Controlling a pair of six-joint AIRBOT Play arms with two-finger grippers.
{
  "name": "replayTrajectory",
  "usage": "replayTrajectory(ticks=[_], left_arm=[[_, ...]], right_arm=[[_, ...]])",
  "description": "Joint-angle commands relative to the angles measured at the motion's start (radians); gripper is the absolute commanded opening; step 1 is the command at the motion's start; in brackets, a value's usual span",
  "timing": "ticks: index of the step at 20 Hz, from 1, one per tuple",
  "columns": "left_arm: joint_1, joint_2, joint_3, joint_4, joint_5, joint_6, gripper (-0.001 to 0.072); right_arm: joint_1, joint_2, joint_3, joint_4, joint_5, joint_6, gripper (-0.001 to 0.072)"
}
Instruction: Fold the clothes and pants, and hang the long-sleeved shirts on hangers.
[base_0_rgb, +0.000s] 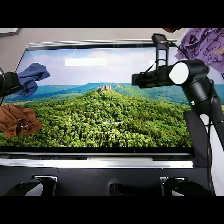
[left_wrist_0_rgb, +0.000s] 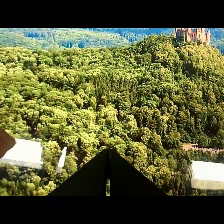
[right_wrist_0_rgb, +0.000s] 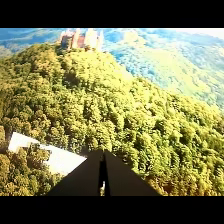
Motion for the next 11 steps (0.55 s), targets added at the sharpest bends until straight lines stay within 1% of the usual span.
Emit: replayTrajectory(ticks=[1,11], left_arm=[[-0.004,0.021,-0.019,0.019,0.006,0.002,0.002],[-0.004,0.021,-0.019,0.019,0.006,0.002,0.0021]], right_arm=[[0.037,0.0,0.001,-0.027,-0.018,-0.005,0.0039],[0.037,0.0,0.001,-0.028,-0.011,-0.005,0.0038]])
